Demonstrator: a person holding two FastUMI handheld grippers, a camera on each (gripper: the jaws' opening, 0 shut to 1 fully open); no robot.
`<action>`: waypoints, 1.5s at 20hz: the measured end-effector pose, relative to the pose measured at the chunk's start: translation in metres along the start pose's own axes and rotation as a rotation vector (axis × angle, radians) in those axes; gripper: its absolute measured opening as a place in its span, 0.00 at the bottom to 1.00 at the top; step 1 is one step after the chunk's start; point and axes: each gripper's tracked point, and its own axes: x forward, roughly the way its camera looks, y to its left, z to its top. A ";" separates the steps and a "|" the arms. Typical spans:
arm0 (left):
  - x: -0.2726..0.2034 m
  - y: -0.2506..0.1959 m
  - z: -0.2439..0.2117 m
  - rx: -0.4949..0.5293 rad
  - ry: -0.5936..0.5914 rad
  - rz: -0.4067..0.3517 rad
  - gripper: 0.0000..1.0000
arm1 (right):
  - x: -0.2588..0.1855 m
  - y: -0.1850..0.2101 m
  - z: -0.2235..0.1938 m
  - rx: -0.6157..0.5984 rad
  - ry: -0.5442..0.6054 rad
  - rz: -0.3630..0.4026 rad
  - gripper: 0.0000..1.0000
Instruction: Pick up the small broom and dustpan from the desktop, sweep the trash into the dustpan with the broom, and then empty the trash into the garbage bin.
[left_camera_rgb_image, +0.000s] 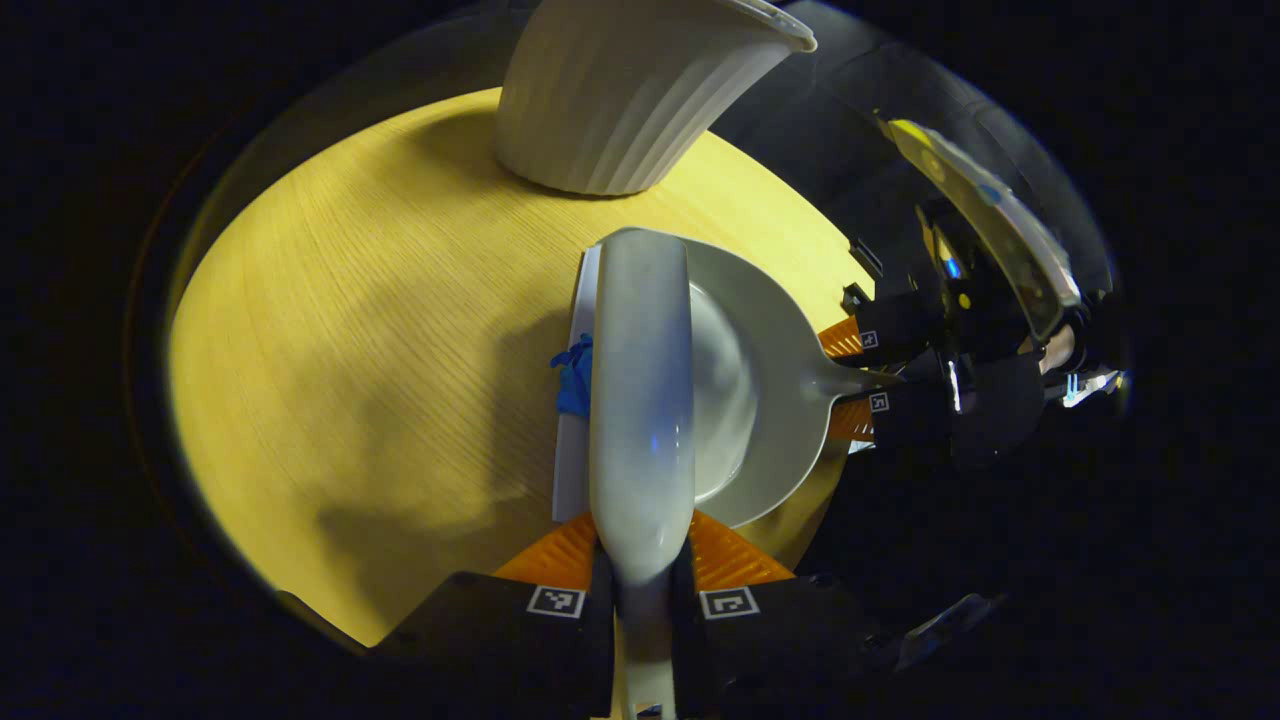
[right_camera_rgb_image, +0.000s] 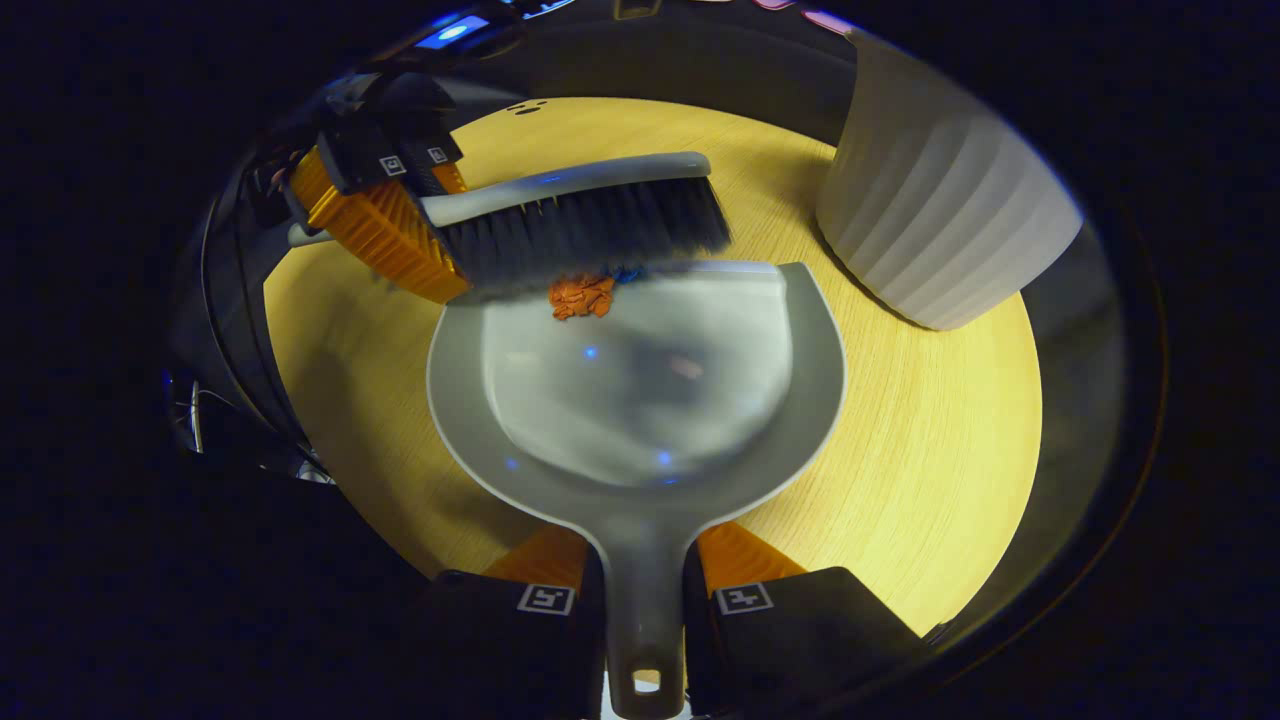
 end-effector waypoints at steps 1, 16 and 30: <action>-0.006 0.001 -0.001 -0.027 -0.025 0.003 0.28 | 0.002 -0.005 -0.003 0.006 -0.003 -0.002 0.40; -0.067 0.044 0.013 -0.061 -0.192 0.329 0.28 | -0.005 -0.017 -0.013 0.048 0.000 -0.013 0.36; 0.018 0.036 0.009 0.202 0.056 0.192 0.28 | -0.006 -0.018 -0.012 0.041 0.034 -0.002 0.36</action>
